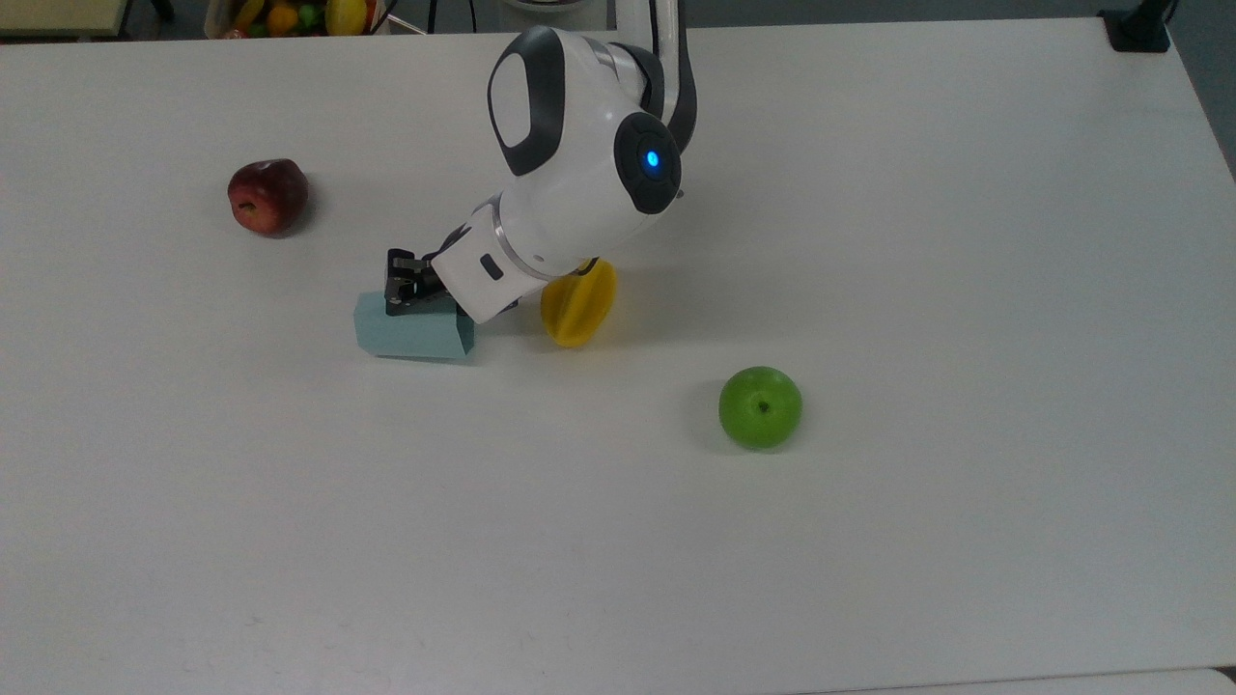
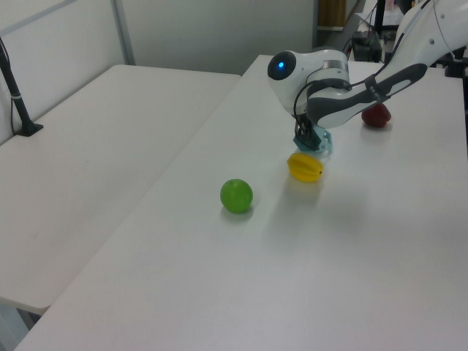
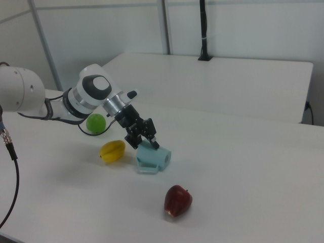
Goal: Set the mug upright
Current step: 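Rotate the held mug upward so its base rests on the table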
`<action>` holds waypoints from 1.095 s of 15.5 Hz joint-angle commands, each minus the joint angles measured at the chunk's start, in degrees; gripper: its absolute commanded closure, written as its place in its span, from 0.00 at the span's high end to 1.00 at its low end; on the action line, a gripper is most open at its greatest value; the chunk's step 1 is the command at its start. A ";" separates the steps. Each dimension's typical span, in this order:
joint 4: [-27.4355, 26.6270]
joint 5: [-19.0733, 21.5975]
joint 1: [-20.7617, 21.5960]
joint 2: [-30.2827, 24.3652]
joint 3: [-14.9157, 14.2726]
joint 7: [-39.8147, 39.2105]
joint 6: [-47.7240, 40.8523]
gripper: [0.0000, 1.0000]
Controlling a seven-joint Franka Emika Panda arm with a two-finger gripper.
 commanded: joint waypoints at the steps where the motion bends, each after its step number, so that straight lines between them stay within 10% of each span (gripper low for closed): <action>1: -1.43 1.39 0.57 -1.15 -0.18 1.11 1.78 0.00; 9: -0.38 12.88 -2.59 -5.47 -0.09 0.32 4.85 0.00; 17: -0.90 36.52 -7.16 -5.03 -0.09 -3.36 10.13 0.00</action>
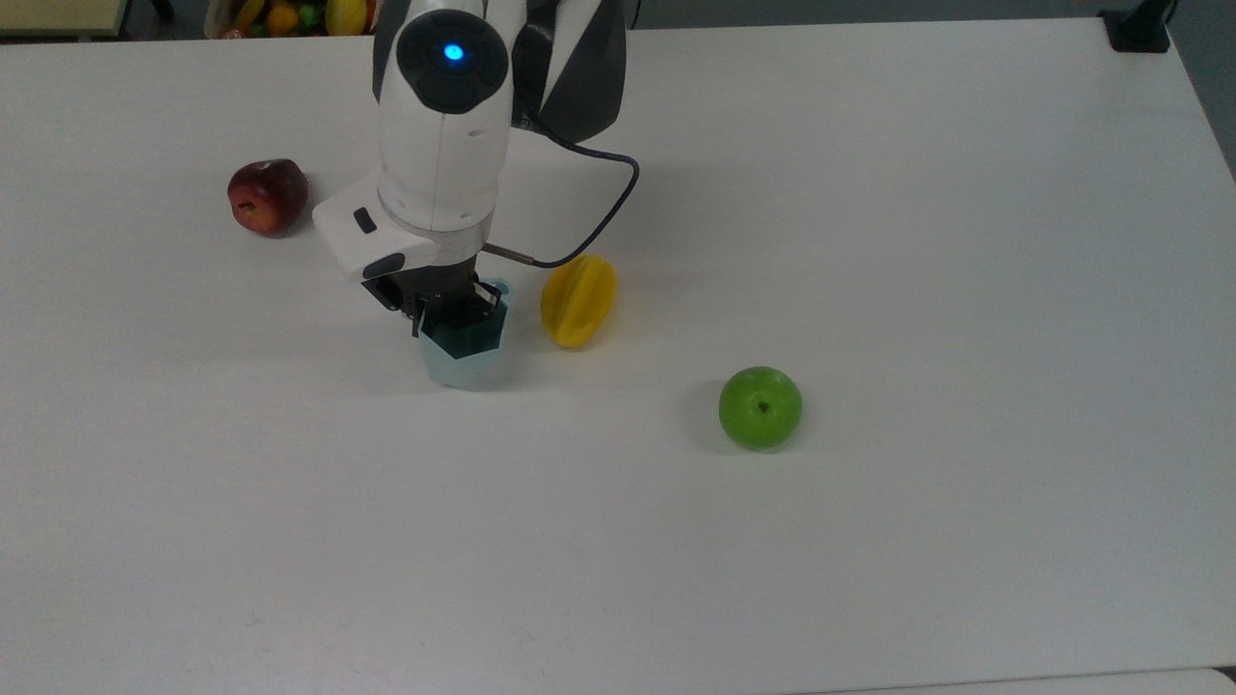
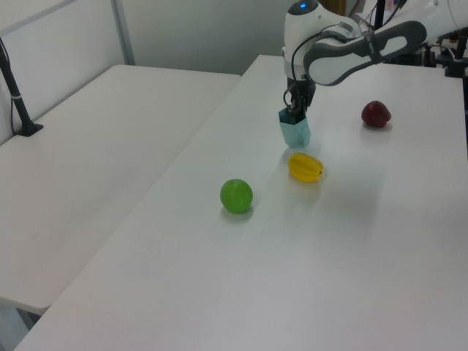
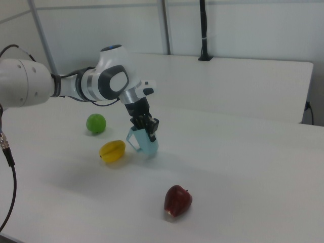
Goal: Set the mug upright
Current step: 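Rotate the held mug upward so its base rests on the table, then open the gripper and lift it away from the upright mug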
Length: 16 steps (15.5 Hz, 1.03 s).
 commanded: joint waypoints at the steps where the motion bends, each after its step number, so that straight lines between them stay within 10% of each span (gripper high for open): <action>1: -1.54 8.51 -0.83 -0.81 0.20 -2.31 1.34 0.00; 3: -1.72 10.71 -1.53 -0.63 0.20 -2.84 1.26 0.05; 12: -2.16 11.52 -1.98 -1.94 0.12 -5.40 0.21 1.00; 16: -1.72 10.81 -2.59 -8.08 -0.85 -5.66 -5.59 1.00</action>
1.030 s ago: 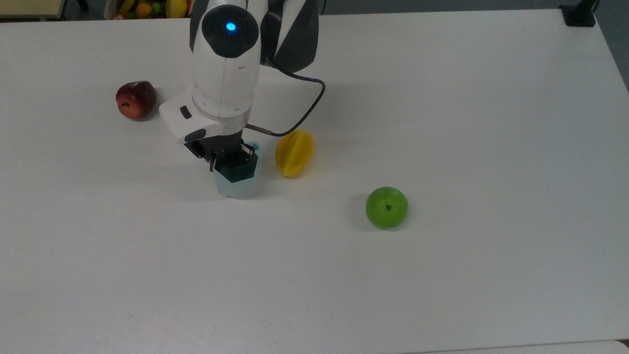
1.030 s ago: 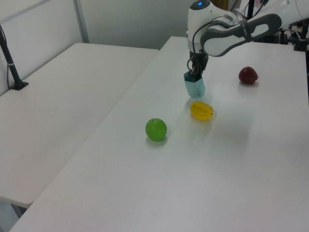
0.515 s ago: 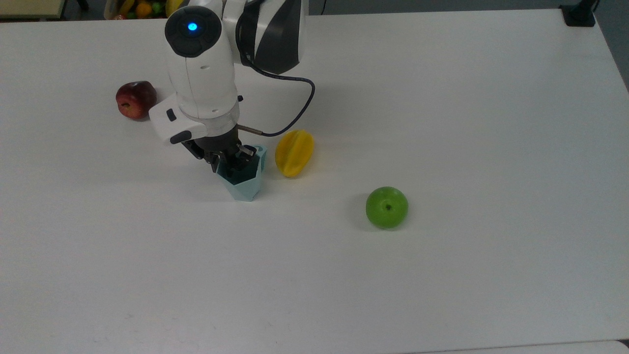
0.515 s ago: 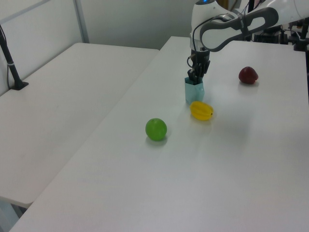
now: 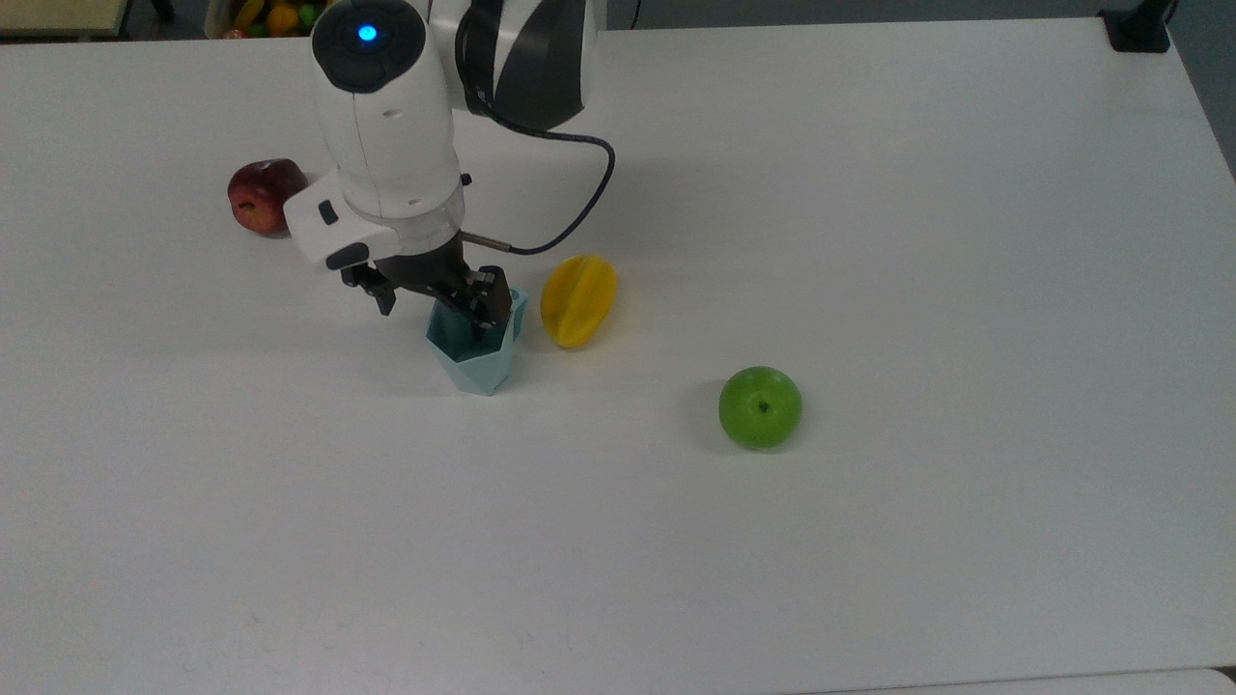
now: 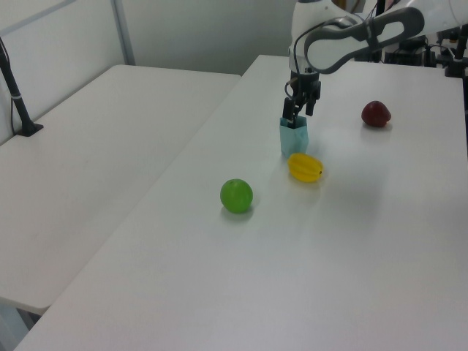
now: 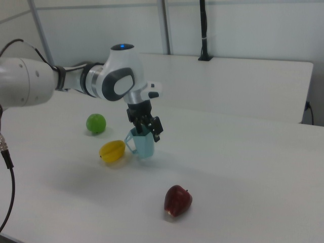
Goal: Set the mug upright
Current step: 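Open the gripper and lift it away from the upright mug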
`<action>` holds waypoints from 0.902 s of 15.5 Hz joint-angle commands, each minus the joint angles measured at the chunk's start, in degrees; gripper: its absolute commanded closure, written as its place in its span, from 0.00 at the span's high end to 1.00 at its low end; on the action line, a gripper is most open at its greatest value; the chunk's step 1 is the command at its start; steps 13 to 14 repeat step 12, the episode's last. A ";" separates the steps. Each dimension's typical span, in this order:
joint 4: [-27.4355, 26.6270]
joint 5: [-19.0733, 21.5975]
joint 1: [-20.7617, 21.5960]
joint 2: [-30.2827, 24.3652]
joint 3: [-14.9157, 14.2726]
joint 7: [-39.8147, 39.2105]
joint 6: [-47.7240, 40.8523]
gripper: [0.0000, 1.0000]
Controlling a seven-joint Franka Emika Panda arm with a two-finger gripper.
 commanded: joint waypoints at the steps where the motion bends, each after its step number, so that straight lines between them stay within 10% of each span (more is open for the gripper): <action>1: -1.26 0.14 -1.33 -8.54 -0.72 -1.71 -5.86 1.00; 14: -1.18 -3.38 -5.30 -17.26 -0.81 -1.36 -17.48 1.00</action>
